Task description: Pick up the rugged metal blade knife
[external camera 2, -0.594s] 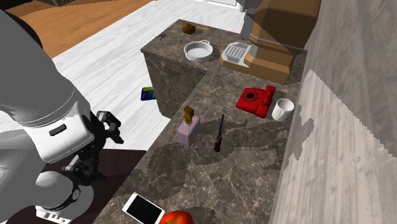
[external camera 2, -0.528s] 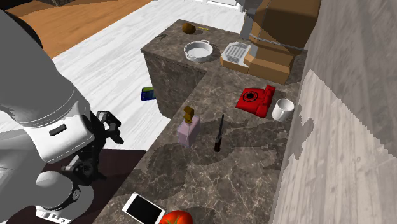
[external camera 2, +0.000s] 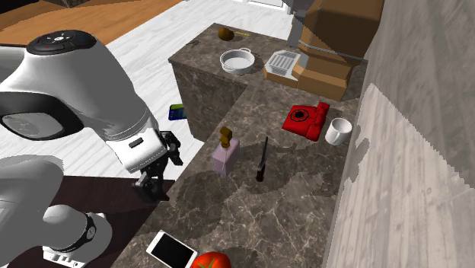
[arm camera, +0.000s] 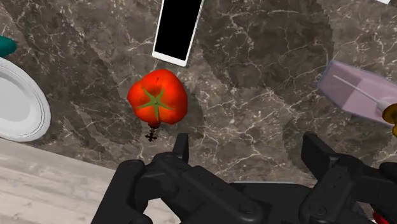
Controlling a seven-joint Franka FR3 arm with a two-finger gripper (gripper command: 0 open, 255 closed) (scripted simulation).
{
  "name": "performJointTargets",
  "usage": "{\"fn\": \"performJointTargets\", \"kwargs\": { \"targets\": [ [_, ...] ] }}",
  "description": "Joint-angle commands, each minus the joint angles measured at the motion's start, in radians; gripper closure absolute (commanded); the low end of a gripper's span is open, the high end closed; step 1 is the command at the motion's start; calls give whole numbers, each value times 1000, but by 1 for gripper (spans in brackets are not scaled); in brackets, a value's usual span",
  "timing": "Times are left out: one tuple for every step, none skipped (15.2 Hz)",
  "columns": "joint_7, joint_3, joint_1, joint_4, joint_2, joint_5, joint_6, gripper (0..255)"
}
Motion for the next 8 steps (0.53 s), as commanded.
{"fn": "performJointTargets", "kwargs": {
  "targets": [
    [47,44,3,-14,37,0,75,0],
    [69,65,1,-17,63,-4,113,0],
    [92,86,-2,-18,90,-9,151,0],
    [116,108,-7,-17,119,-17,188,0],
    [141,130,-13,-14,149,-26,224,0],
    [167,153,-20,-10,180,-39,260,0],
    [195,176,-28,-4,213,-54,294,0],
    [225,200,-38,4,246,-72,327,0]
  ]
}}
